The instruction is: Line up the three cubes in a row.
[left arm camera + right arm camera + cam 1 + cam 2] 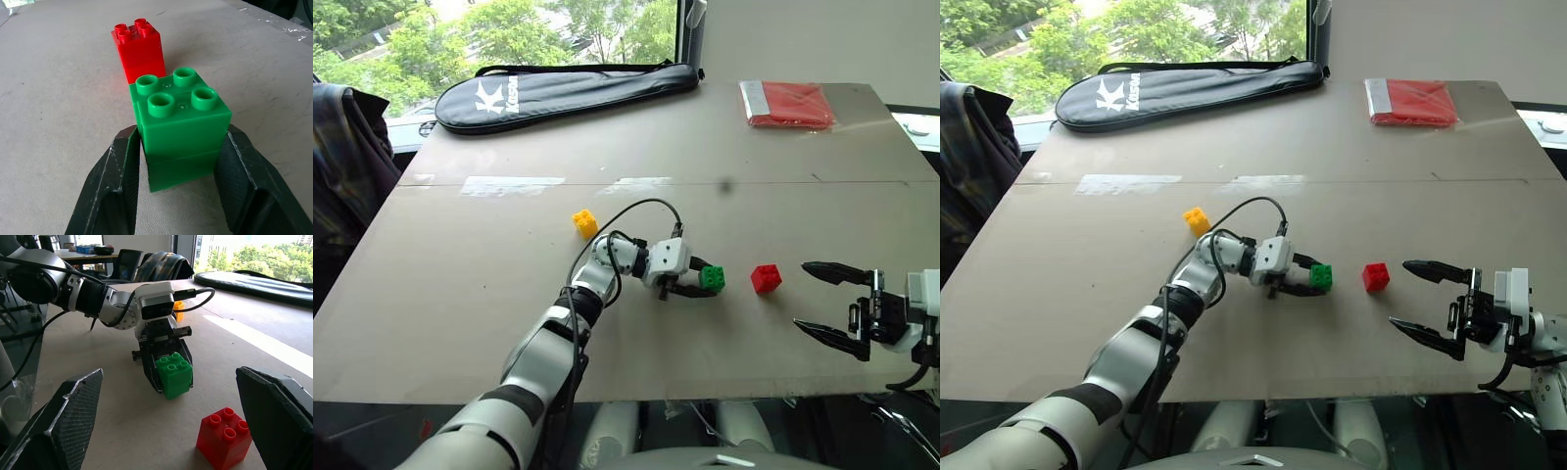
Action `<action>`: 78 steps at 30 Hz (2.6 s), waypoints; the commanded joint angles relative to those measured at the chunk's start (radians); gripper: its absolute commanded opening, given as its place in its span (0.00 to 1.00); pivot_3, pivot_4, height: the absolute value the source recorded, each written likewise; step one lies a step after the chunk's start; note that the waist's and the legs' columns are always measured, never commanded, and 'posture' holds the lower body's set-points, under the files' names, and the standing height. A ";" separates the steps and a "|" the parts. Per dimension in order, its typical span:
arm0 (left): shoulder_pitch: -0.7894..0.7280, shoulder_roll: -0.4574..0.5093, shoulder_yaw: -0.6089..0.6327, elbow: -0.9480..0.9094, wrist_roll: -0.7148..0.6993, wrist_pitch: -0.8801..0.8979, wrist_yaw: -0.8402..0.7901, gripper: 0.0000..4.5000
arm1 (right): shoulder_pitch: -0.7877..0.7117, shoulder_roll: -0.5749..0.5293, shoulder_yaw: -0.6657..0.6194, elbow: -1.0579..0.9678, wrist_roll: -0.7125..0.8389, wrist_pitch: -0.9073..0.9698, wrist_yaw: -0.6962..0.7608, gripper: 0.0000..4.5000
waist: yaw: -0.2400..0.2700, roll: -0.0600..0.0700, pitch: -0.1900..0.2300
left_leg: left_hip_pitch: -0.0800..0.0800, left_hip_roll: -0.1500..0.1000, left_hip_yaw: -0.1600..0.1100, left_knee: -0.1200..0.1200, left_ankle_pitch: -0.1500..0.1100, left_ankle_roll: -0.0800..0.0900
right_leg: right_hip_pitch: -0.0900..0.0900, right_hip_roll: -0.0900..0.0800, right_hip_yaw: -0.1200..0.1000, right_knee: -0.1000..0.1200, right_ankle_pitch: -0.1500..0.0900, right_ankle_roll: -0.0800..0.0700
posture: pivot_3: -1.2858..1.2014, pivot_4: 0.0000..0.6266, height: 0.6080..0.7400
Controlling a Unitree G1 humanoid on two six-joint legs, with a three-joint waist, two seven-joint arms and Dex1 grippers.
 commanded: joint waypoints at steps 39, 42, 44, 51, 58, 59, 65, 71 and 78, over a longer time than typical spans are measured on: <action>0.266 0.066 0.042 -0.502 0.105 0.291 0.203 0.99 | 0.035 -0.031 -0.078 0.055 -0.034 -0.040 0.023 1.00 | -0.006 0.000 0.000 | 0.004 0.001 -0.001 0.001 0.000 0.000 | 0.004 0.000 0.000 0.001 0.000 0.001 | 0.52 0.24 0.65; 0.357 0.063 0.028 -0.670 0.101 0.425 0.267 0.99 | 0.036 -0.030 -0.082 0.064 -0.035 -0.046 0.028 1.00 | -0.003 0.001 -0.001 | 0.004 0.001 -0.001 0.000 0.000 0.000 | 0.004 0.000 0.000 0.001 0.000 0.001 | 0.52 0.24 0.65; 0.404 0.059 0.009 -0.758 0.099 0.503 0.297 0.99 | 0.037 -0.028 -0.082 0.067 -0.036 -0.048 0.030 1.00 | -0.003 0.001 -0.001 | 0.004 0.001 -0.001 0.000 0.000 0.000 | 0.004 -0.001 0.001 0.000 0.000 0.001 | 0.52 0.24 0.65; 0.414 0.058 -0.013 -0.825 0.079 0.632 0.332 0.99 | 0.028 -0.033 -0.082 0.085 -0.039 -0.055 0.035 1.00 | 0.000 0.002 -0.001 | 0.004 0.001 -0.001 0.000 0.000 0.000 | 0.004 -0.002 0.000 0.000 0.000 0.001 | 0.52 0.24 0.65; 0.385 0.049 -0.030 -0.792 0.084 0.613 0.346 0.49 | 0.028 -0.036 -0.086 0.084 -0.040 -0.055 0.034 1.00 | 0.001 0.002 -0.001 | 0.003 0.001 -0.001 0.000 0.000 0.000 | 0.004 -0.001 0.000 -0.001 0.000 0.000 | 0.52 0.24 0.65; 0.381 0.050 -0.032 -0.783 0.087 0.602 0.347 0.33 | 0.030 -0.035 -0.087 0.081 -0.040 -0.055 0.033 1.00 | 0.001 0.002 -0.001 | 0.003 0.001 -0.001 0.000 0.000 0.000 | 0.004 -0.001 0.000 -0.001 0.000 0.000 | 0.52 0.24 0.65; 0.323 0.049 -0.054 -0.672 0.102 0.511 0.331 0.30 | 0.045 -0.036 -0.096 0.072 -0.038 -0.052 0.029 1.00 | 0.002 0.002 -0.001 | 0.003 0.001 -0.001 0.000 0.000 0.000 | 0.005 -0.002 0.000 -0.001 0.000 0.000 | 0.52 0.24 0.65; 0.251 0.002 -0.069 -0.566 0.120 0.471 0.353 0.30 | 0.057 -0.038 -0.102 0.070 -0.039 -0.049 0.027 1.00 | 0.003 0.002 -0.001 | 0.003 0.000 -0.001 0.000 0.000 0.000 | 0.005 -0.001 0.000 -0.001 0.000 0.001 | 0.52 0.24 0.65; 0.257 -0.005 -0.079 -0.566 0.101 0.471 0.303 0.30 | 0.068 -0.042 -0.110 0.074 -0.036 -0.051 0.030 1.00 | 0.001 0.001 -0.001 | 0.003 0.000 -0.001 0.000 0.000 0.000 | 0.005 -0.001 0.000 -0.001 0.000 0.001 | 0.52 0.24 0.65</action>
